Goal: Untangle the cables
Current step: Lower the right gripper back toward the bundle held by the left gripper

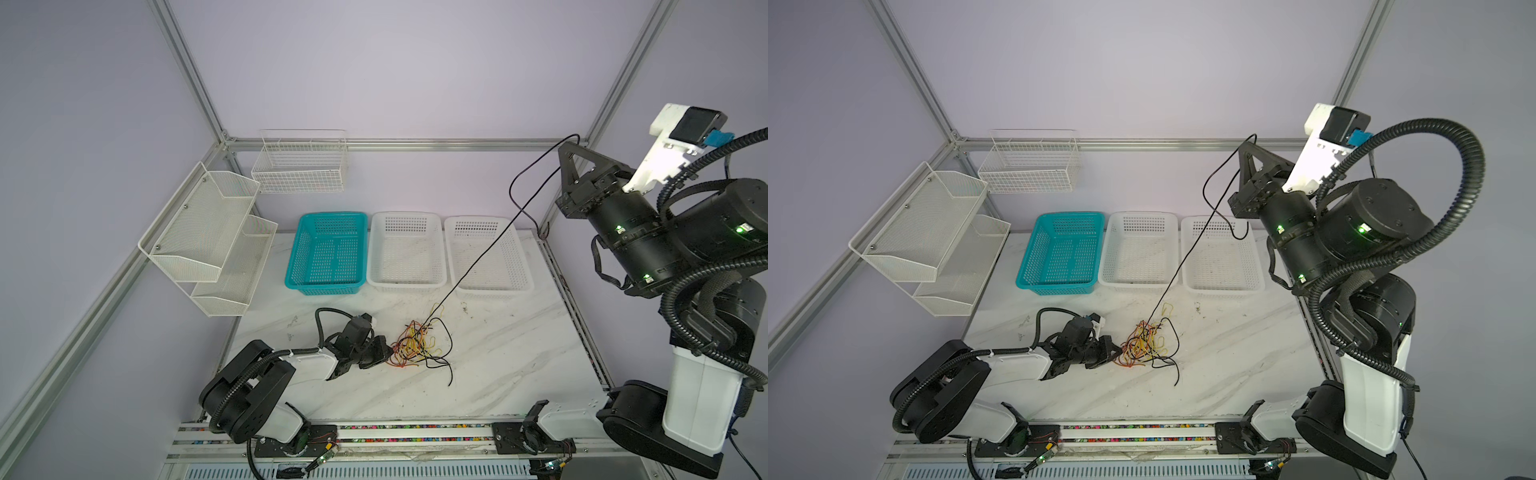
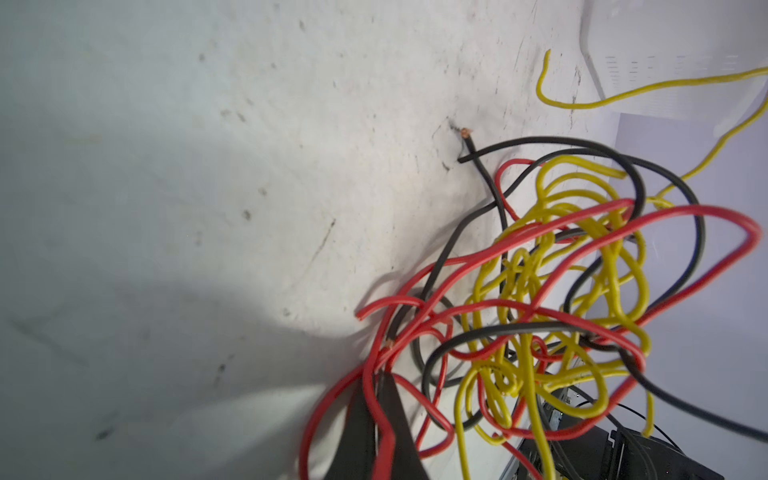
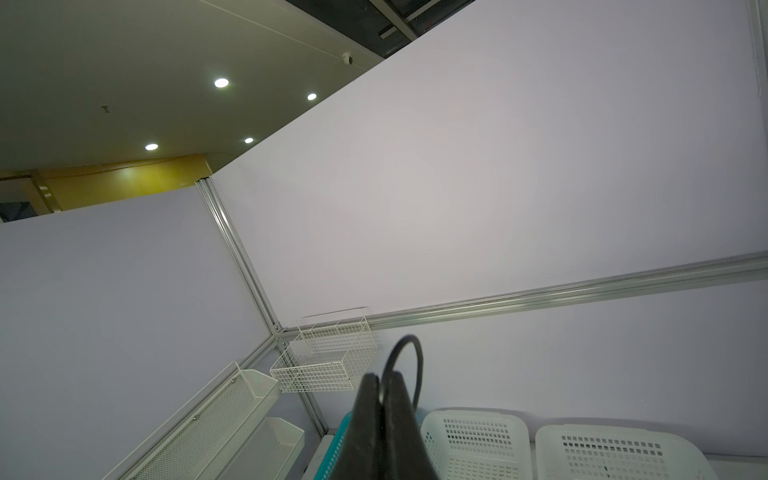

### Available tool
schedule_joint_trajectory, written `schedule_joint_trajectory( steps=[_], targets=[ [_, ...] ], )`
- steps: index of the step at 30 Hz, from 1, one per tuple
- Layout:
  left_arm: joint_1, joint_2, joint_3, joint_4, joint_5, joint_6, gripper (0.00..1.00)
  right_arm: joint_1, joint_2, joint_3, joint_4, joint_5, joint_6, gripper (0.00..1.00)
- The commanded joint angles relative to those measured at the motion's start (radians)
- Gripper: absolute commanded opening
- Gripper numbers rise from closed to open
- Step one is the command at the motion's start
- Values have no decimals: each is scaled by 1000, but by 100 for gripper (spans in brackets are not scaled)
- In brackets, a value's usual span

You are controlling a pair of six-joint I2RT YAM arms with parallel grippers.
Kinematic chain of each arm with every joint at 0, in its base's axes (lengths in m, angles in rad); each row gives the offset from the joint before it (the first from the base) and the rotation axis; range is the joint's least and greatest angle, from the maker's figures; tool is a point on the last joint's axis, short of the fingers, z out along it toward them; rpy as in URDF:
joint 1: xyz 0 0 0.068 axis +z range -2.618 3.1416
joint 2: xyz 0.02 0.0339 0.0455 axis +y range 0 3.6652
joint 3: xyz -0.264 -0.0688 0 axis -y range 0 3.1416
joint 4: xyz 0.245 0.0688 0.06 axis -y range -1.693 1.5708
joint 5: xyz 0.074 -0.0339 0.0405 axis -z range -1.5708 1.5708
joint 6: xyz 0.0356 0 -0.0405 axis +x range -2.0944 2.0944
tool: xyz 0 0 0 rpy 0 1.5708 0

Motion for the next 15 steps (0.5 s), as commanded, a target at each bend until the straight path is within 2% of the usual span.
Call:
schedule_joint_trajectory(
  steps=[1,5,9,15],
  targets=[
    [19,52,-49,-113,-70,25,0,0,-34,27,58,11,3,0],
    [21,34,-48,-93,-47,10,0,-1,-110,-256,-7,-59,64,0],
    [20,-12,-16,-118,-32,7,0,-1,-258,-698,12,-43,140,0],
    [21,-89,22,-165,-14,15,0,-1,-403,-1136,42,-2,286,0]
  ],
)
